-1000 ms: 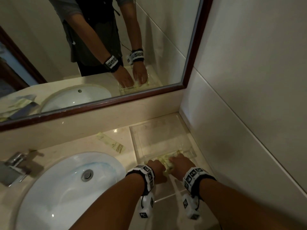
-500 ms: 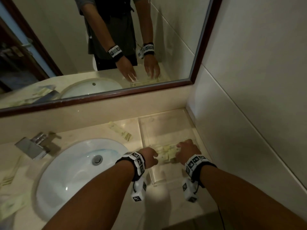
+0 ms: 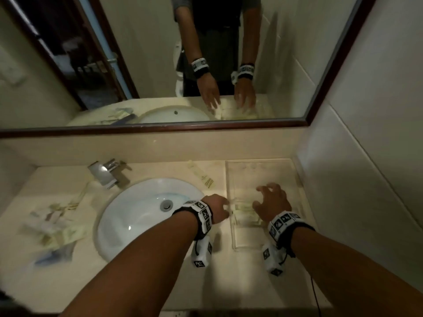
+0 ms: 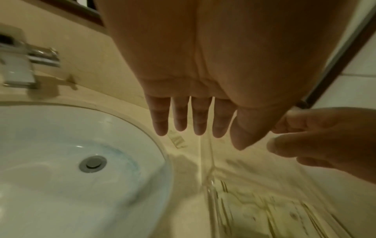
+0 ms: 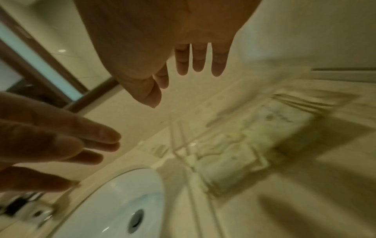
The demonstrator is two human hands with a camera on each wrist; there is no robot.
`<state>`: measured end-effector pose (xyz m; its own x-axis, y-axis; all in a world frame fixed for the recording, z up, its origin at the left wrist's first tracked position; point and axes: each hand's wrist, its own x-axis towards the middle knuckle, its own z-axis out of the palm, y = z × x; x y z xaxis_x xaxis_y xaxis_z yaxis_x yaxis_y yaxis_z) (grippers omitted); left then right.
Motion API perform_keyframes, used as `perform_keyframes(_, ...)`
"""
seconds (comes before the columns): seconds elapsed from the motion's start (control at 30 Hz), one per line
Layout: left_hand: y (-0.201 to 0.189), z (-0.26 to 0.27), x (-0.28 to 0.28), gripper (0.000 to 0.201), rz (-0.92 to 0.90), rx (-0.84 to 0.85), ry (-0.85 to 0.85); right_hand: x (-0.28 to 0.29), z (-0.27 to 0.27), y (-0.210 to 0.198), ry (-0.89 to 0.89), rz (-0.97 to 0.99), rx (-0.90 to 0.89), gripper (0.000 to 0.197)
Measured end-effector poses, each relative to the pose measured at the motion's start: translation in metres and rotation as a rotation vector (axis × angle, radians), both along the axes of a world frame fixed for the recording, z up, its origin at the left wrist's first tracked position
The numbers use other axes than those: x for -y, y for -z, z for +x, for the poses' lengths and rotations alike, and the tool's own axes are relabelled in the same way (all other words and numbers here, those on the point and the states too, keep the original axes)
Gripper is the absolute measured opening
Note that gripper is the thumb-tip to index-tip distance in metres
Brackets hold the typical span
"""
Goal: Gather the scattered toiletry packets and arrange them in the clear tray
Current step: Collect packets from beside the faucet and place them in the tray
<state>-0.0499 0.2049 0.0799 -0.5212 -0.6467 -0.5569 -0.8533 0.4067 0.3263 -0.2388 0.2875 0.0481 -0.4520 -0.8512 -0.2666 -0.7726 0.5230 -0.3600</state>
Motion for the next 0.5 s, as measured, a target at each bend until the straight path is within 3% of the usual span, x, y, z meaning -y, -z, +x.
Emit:
perform_keyframes(0.2,-0.029,0.067,0.013,0.051,-0.101,-0.060,-0.203,0.054,0.074,-0.039,-0.239,-0.048,0.008,0.057)
perform_keyframes(0.5,-0.038,0.245,0.009,0.048,-0.132,-0.111,-0.536,0.093,0.216,-0.056,-0.498,0.056,-0.015,0.057)
